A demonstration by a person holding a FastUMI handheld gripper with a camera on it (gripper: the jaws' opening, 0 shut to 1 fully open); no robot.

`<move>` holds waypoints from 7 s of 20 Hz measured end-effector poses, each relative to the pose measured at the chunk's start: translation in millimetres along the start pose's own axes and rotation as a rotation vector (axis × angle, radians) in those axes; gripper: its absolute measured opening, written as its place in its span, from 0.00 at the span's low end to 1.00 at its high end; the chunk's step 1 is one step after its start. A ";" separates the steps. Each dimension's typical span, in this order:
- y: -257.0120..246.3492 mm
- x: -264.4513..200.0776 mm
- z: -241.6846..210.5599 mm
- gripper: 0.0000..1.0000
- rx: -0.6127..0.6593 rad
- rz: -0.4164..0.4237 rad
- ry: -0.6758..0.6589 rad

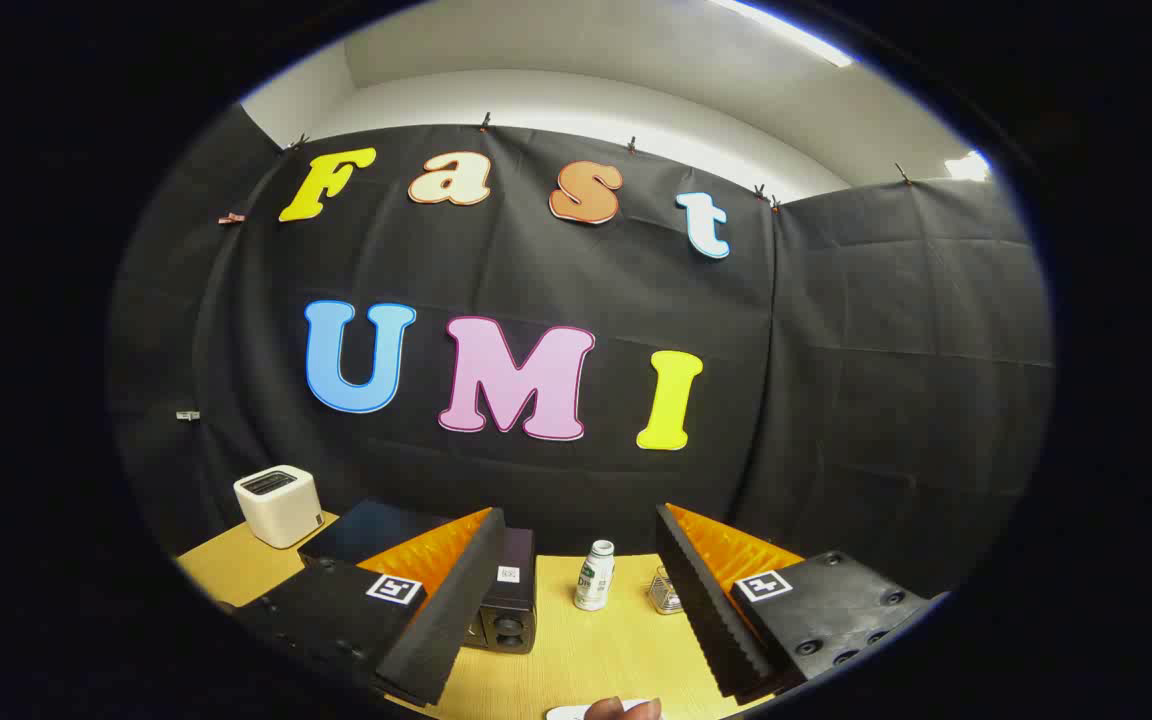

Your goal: Open the toaster oven, put the food inside, and close the toaster oven door.

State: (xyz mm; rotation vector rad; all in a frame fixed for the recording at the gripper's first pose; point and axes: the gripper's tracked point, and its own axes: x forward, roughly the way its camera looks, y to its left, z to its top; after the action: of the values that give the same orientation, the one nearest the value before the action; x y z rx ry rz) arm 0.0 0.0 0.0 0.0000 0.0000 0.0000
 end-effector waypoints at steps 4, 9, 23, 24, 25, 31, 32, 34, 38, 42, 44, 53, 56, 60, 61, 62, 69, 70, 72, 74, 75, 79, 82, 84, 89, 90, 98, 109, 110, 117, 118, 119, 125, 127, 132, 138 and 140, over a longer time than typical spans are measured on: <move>0.5 0.6 -0.7 0.97 0.002 -0.002 0.003; 2.6 1.3 -1.3 0.98 0.000 0.000 0.005; 30.3 3.4 -12.2 0.98 0.006 0.023 0.021; 38.1 5.5 -14.6 0.98 0.008 0.029 0.022; 48.6 7.5 -17.9 0.98 0.011 0.039 0.026; 121.7 18.5 -60.3 0.98 0.061 0.099 0.098; 134.9 21.4 -72.1 0.98 0.070 0.108 0.120; 155.6 28.3 -94.1 0.98 0.083 0.120 0.163; 189.3 42.6 -140.2 0.98 0.088 0.132 0.250; 216.1 63.1 -170.7 0.98 0.086 0.156 0.313; 232.2 65.5 -186.1 0.98 0.097 0.164 0.342; 252.0 89.4 -236.3 0.99 0.105 0.122 0.452; 255.4 88.6 -239.0 0.99 0.082 0.108 0.467; 256.3 84.8 -239.2 0.99 0.088 0.121 0.458; 254.9 81.4 -240.2 0.99 0.084 0.127 0.461; 254.3 77.6 -240.5 0.99 0.091 0.128 0.462; 253.0 37.0 -254.3 1.00 0.070 0.127 0.475; 252.5 31.1 -256.9 0.99 0.066 0.124 0.476; 252.4 19.5 -264.0 1.00 0.060 0.118 0.488; 252.2 7.2 -271.9 1.00 0.052 0.117 0.505; 252.0 1.0 -275.8 1.00 0.048 0.119 0.513; 251.3 -22.1 -298.8 1.00 0.036 0.127 0.572; 251.4 -38.9 -323.8 1.00 0.035 0.133 0.651; 252.0 -51.1 -343.7 1.00 0.014 0.145 0.706; 249.3 -66.6 -375.3 1.00 -0.008 0.183 0.792; 248.9 -68.8 -375.7 1.00 -0.004 0.188 0.797; 246.2 -65.8 -325.0 1.00 0.074 0.304 0.742; 138.3 -67.9 -262.1 0.99 0.125 0.399 0.776; 122.5 -71.0 -265.9 0.99 0.108 0.400 0.801; 0.7 -86.3 -308.3 1.00 0.056 0.345 0.997; -14.6 -87.2 -317.3 1.00 0.058 0.334 1.030; -28.1 -87.9 -326.2 0.99 0.055 0.326 1.060; -86.3 -99.2 -390.4 0.99 0.063 0.289 1.272; -96.5 -98.6 -411.8 0.96 0.080 0.273 1.325; -109.6 -94.6 -456.9 0.65 0.099 0.246 1.414; -106.2 -92.2 -457.0 0.37 0.146 0.281 1.450; -109.3 -93.0 -458.9 0.14 0.213 0.269 1.462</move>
State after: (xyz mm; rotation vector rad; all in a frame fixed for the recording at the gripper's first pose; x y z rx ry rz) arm -93.0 -109.3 -458.9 0.2127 1.4624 0.2691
